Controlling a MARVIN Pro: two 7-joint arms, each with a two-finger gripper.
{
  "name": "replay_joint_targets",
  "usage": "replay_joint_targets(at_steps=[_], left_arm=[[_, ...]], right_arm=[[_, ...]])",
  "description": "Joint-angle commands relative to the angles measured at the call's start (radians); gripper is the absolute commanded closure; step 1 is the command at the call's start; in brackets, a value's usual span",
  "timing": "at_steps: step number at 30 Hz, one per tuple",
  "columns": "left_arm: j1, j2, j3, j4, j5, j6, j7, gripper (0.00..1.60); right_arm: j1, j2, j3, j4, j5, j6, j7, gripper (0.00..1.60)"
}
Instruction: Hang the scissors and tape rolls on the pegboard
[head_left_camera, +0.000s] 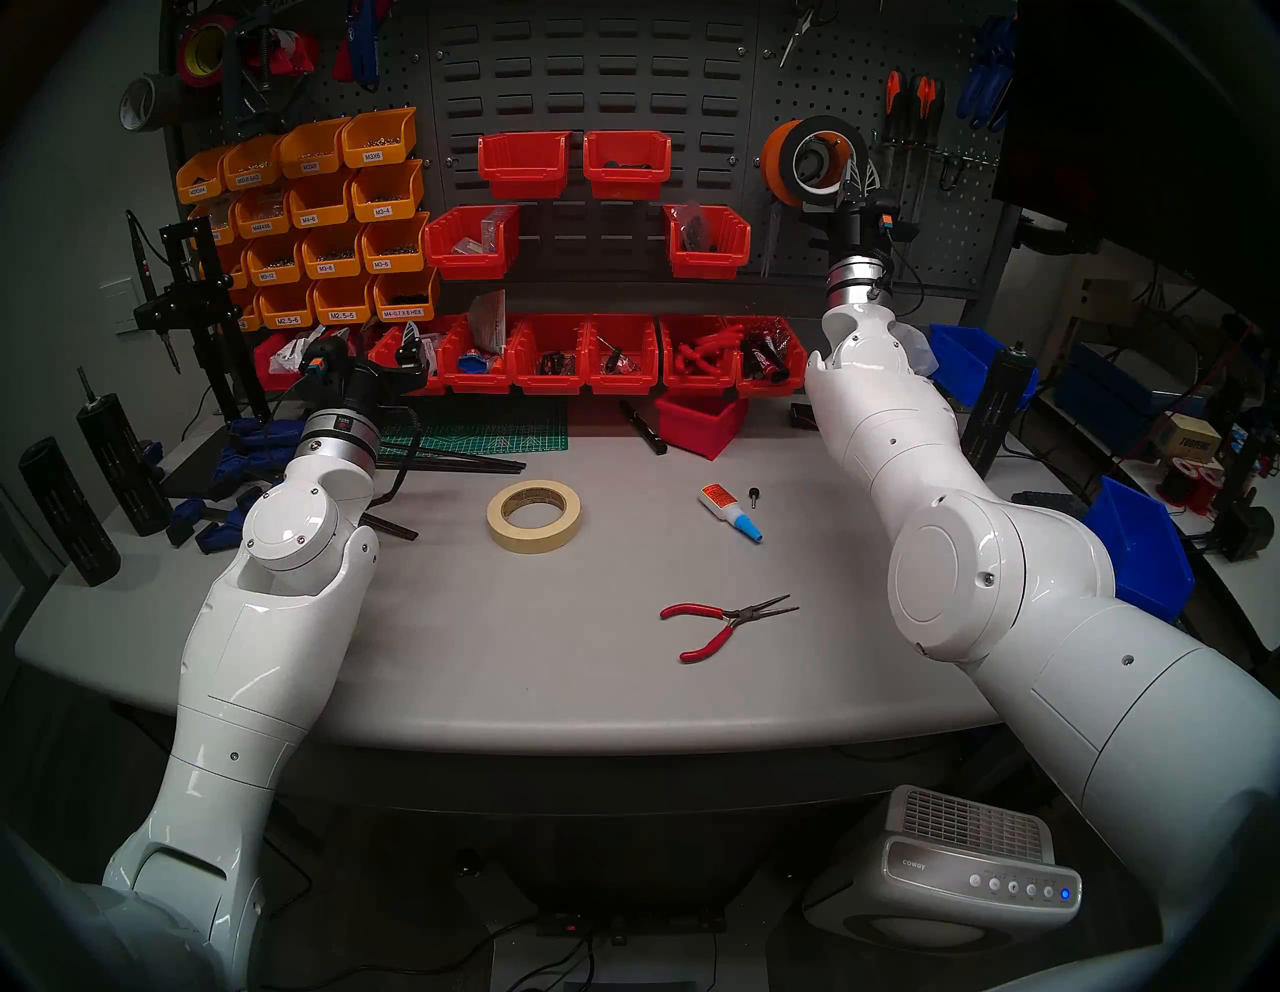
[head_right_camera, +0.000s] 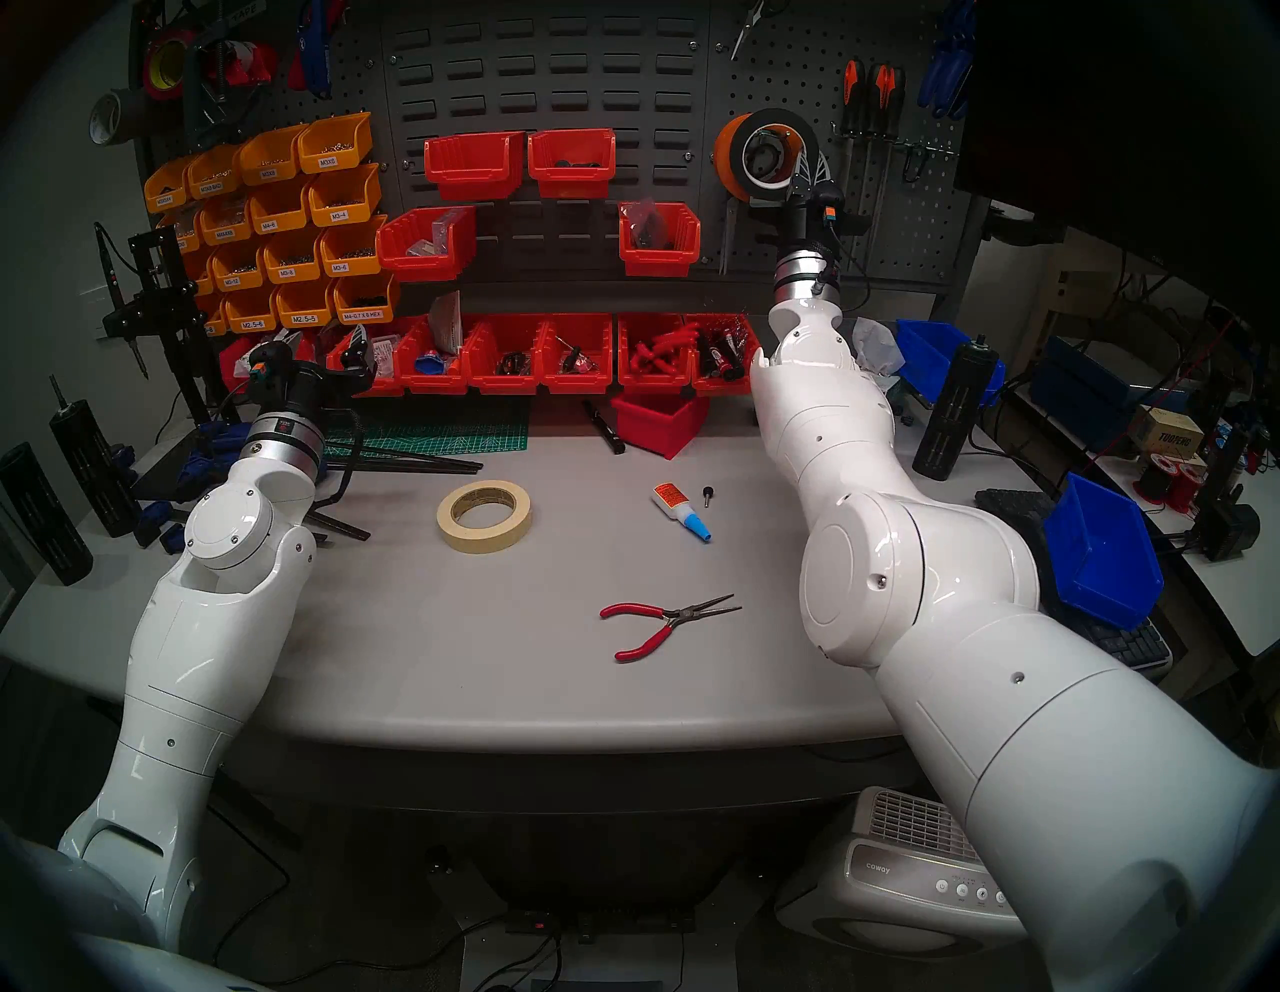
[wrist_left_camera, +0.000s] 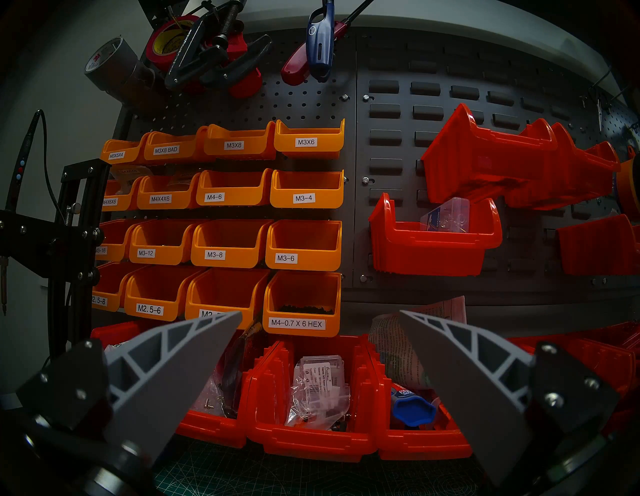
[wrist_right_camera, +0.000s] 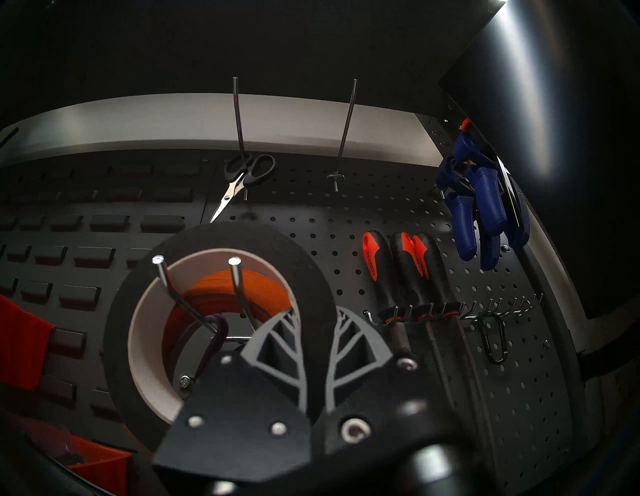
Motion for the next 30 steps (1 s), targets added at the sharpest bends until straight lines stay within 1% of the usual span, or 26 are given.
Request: replay_joint_targets(at_steps=[1,9,17,30], left_arm=[[-0.035,0.002,-0.009,-0.030,0.000,-0.016,-0.002,0.00],[-0.035,0.002,-0.009,-0.030,0.000,-0.015,-0.002,0.00],[-0.035,0.002,-0.009,-0.030,0.000,-0.015,-0.002,0.00],[-0.035,0.002,-0.009,-0.030,0.000,-0.015,-0.002,0.00]], right_arm=[[0.064,0.001,0.002,-0.026,0.019,0.008,0.032,1.60],[0.087,0.006,0.002,-0.006,0.038,0.035,0.075,1.60],[0.113,0.007,-0.005,0.017,0.050,0.058,0.099,1.60],[0.153,0.018,-0.021,0.068,0.045,0.081,0.090,1.60]])
